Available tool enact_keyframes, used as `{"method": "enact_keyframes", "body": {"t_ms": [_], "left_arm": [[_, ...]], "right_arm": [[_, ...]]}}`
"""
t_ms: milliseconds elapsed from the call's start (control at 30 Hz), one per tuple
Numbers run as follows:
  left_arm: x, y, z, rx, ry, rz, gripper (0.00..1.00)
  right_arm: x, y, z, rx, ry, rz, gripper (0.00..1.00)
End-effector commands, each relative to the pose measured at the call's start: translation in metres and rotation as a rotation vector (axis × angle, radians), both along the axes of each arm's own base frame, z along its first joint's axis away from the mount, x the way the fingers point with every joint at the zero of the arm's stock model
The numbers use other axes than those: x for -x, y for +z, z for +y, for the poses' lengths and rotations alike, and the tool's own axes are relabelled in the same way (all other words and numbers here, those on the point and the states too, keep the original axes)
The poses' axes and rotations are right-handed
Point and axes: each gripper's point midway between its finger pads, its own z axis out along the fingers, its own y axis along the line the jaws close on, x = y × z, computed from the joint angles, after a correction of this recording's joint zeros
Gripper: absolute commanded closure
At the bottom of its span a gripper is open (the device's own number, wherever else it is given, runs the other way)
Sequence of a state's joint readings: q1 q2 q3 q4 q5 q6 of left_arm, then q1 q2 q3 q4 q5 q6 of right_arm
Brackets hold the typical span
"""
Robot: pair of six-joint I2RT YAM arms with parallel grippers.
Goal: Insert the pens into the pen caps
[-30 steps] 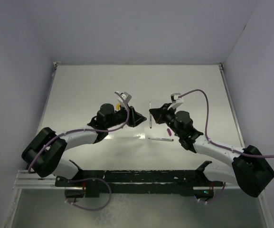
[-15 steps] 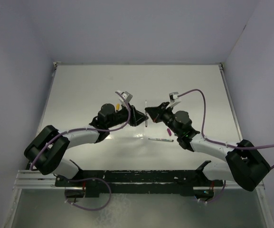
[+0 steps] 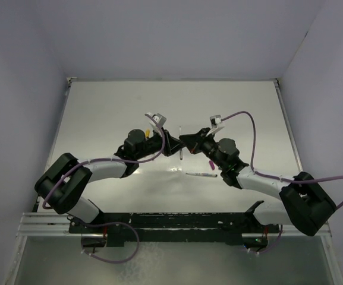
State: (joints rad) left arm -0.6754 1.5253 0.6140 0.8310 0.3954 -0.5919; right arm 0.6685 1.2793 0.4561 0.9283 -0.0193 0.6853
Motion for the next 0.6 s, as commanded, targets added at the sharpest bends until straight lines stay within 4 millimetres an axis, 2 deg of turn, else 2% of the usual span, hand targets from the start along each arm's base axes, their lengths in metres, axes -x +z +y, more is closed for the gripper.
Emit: {"method": "enact_keyframes", "body": {"t_ms": [0,100,133,233,433,567], "left_arm": [[-0.012,0.034,-0.001,0.079,0.047,-0.088,0.74],[-0.013,0.038,0.0,0.08,0.055,-0.096,0.96],[-0.013,0.038,0.0,0.077,0.057,-0.093,1.0],[-0.014,0.034,0.0,0.06,0.063,-0.076,1.0],[-0.015,0.019,0.008,-0.022,0.095,-0.047,1.0],[-0.018,0.005,0.021,-0.112,0.149,-0.023,1.0]], "right_arm": [[-0.001,0.027,0.01,-0.058,0.033,-0.055,1.0],[0.0,0.023,0.011,-0.046,0.043,-0.047,1.0],[0.0,0.023,0.012,-0.041,0.05,-0.048,1.0],[0.0,0.024,0.012,-0.025,0.052,-0.063,0.99],[-0.001,0.046,-0.005,0.045,-0.012,-0.14,0.72],[0.003,0.05,-0.026,0.124,-0.07,-0.149,0.67]]}}
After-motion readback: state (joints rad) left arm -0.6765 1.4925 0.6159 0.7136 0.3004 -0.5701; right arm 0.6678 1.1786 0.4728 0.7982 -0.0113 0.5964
